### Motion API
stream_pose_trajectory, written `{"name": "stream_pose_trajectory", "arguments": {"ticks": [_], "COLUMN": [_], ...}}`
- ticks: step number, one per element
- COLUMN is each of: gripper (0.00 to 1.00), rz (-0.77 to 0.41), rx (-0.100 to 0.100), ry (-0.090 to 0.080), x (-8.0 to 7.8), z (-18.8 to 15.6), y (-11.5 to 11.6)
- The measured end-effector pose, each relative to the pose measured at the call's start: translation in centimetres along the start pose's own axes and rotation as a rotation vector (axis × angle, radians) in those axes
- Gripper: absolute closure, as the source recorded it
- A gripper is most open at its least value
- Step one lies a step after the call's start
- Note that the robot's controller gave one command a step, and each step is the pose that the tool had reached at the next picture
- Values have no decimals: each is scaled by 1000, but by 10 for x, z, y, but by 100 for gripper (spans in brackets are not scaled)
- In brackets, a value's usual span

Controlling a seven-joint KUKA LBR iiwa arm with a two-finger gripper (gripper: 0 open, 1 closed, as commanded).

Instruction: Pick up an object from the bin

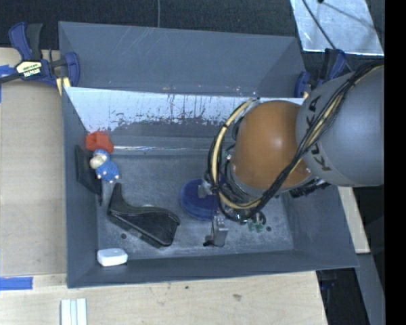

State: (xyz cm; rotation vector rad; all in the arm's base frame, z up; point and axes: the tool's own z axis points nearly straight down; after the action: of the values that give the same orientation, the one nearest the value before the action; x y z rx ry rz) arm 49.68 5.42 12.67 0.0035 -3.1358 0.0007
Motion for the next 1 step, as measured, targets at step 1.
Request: {"name": "stream_pose_trajectory", "arguments": {"ticks": [1], "gripper": [0], "rz": [47], "rx": [-1], "ry": [-11], "x": [-65], "z": [40], "y": [21]}}
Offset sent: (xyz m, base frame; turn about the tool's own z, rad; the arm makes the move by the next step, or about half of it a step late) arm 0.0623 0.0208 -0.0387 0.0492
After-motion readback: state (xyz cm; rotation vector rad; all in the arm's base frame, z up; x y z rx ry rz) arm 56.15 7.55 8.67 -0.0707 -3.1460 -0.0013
